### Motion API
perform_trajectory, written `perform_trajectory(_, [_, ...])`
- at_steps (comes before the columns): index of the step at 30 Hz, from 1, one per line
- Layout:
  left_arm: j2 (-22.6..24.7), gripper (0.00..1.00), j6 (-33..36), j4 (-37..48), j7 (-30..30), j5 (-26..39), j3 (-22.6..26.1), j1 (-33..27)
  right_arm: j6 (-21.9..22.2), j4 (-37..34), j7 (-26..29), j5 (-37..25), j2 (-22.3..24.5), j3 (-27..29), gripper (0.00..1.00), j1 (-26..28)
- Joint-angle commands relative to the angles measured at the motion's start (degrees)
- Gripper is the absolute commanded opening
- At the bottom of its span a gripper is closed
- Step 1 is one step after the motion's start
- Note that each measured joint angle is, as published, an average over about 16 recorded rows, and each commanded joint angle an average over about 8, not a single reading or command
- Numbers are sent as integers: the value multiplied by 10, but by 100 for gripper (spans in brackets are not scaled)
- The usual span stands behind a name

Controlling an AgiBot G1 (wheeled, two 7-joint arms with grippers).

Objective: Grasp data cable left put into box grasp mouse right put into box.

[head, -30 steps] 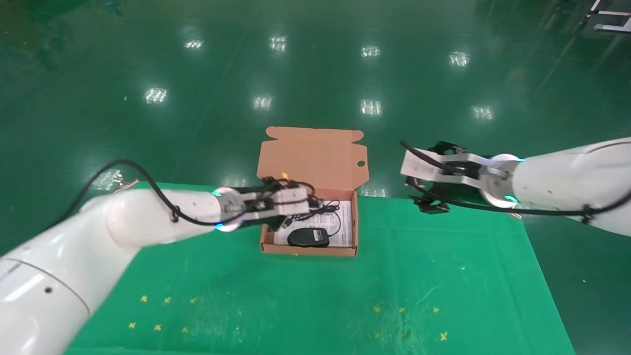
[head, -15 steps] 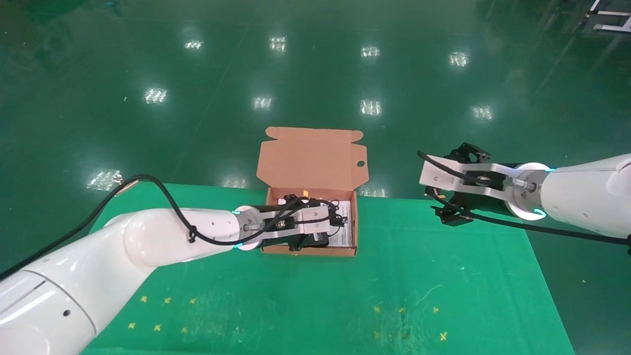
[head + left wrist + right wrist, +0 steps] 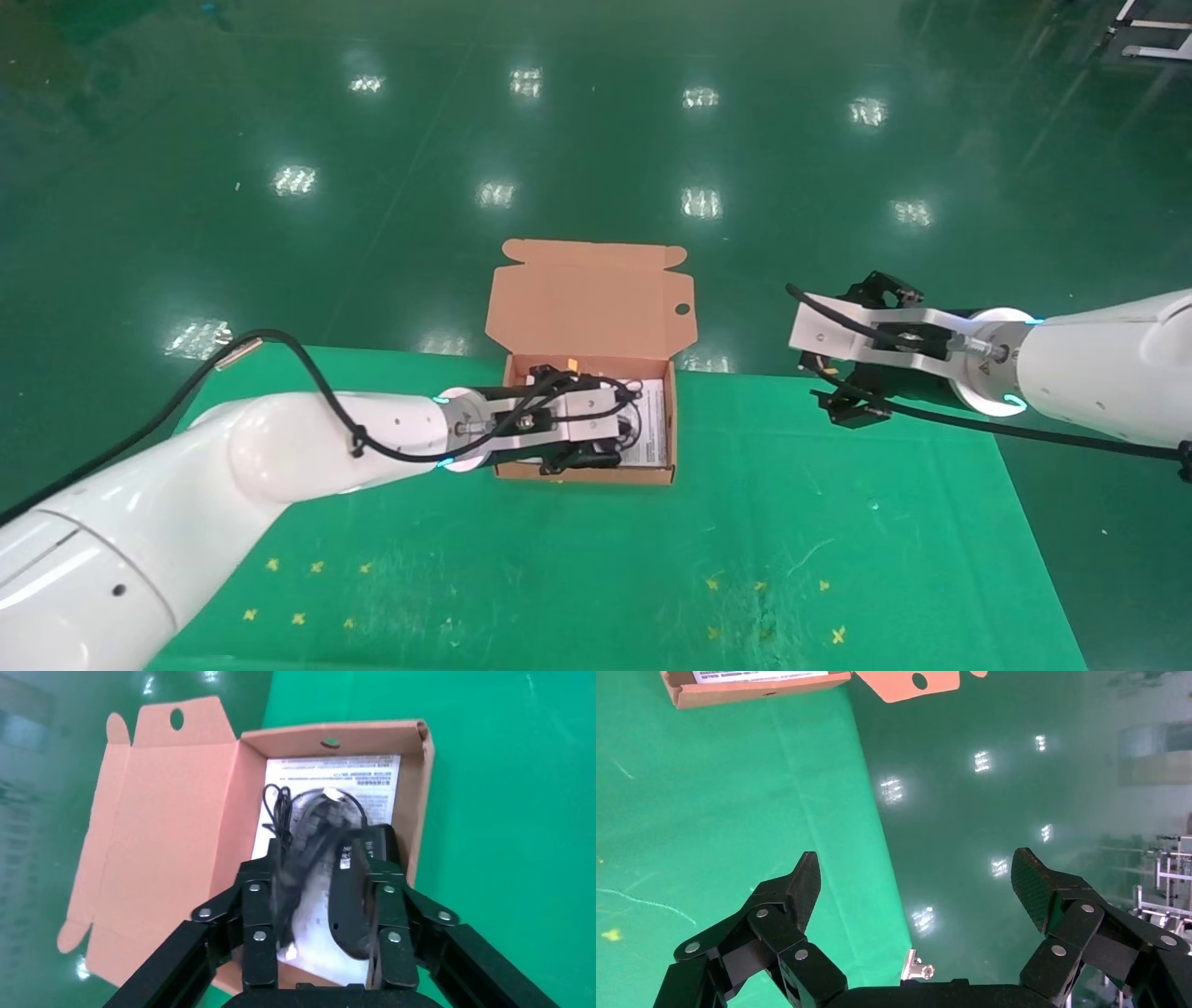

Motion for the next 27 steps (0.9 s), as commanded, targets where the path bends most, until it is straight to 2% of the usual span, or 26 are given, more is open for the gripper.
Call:
perform_trajectory(1, [-8, 100, 5, -5, -1, 1, 2, -1, 0, -3, -2, 3, -1, -1, 100, -1])
perform_trajectory(11, [-62, 100, -2, -81, -78, 40, -7, -64, 13, -8, -37, -17, -9, 17, 100, 55])
perform_trajectory(17, [-79, 100, 14, -105, -100, 32, -19, -64, 6, -4, -65, -16, -11, 25, 100, 81])
perform_trajectory(21, [-99, 100, 44, -122, -102, -4, -45, -46, -13, -3, -86, 18, -6, 52, 100, 62])
perform_trajectory(27, [-135, 100, 99, -150, -102, -67, -92, -12, -58, -5, -127, 102, 6, 119, 100, 10])
